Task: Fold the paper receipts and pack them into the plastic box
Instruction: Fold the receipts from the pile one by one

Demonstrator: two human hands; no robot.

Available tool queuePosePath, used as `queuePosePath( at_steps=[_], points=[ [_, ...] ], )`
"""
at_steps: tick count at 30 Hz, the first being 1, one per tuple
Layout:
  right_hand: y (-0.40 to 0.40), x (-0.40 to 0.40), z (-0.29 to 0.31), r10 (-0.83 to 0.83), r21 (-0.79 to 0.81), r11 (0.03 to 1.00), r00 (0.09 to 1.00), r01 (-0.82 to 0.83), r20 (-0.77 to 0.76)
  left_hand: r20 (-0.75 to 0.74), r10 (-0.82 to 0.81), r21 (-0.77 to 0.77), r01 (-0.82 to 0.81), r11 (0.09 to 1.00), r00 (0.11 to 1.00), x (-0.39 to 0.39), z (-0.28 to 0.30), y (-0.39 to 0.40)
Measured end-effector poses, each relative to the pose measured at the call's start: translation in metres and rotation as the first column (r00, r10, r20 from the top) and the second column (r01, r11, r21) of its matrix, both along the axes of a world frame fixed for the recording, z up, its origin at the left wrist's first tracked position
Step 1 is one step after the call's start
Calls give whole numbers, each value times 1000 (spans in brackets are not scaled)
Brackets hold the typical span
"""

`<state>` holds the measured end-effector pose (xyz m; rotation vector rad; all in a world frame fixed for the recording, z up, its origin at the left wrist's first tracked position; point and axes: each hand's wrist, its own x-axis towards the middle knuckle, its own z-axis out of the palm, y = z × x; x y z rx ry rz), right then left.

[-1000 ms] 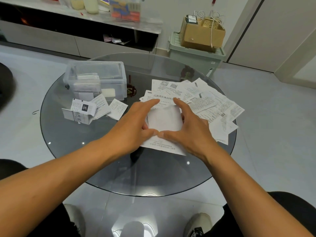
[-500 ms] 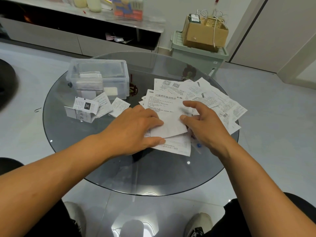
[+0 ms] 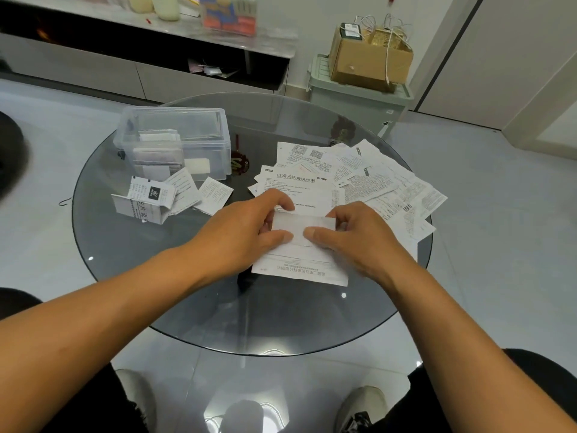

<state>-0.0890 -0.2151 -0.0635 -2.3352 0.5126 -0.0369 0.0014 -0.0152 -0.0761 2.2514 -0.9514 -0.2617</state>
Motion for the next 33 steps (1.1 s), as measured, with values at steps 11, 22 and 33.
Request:
queuePosePath(
  at_steps=[11, 22, 33],
  points=[
    [10, 4, 7, 16, -105, 994, 989, -32, -147, 37, -36, 199, 28, 980, 999, 3, 11, 0],
    [10, 1, 4, 60, 96, 993, 993, -69, 97, -61, 12, -8, -12, 1000, 998, -2, 8, 0],
    [32, -4, 9, 140, 159, 969, 950, -190, 279, -197, 52, -163, -85, 983, 979, 0, 7, -2]
  ],
)
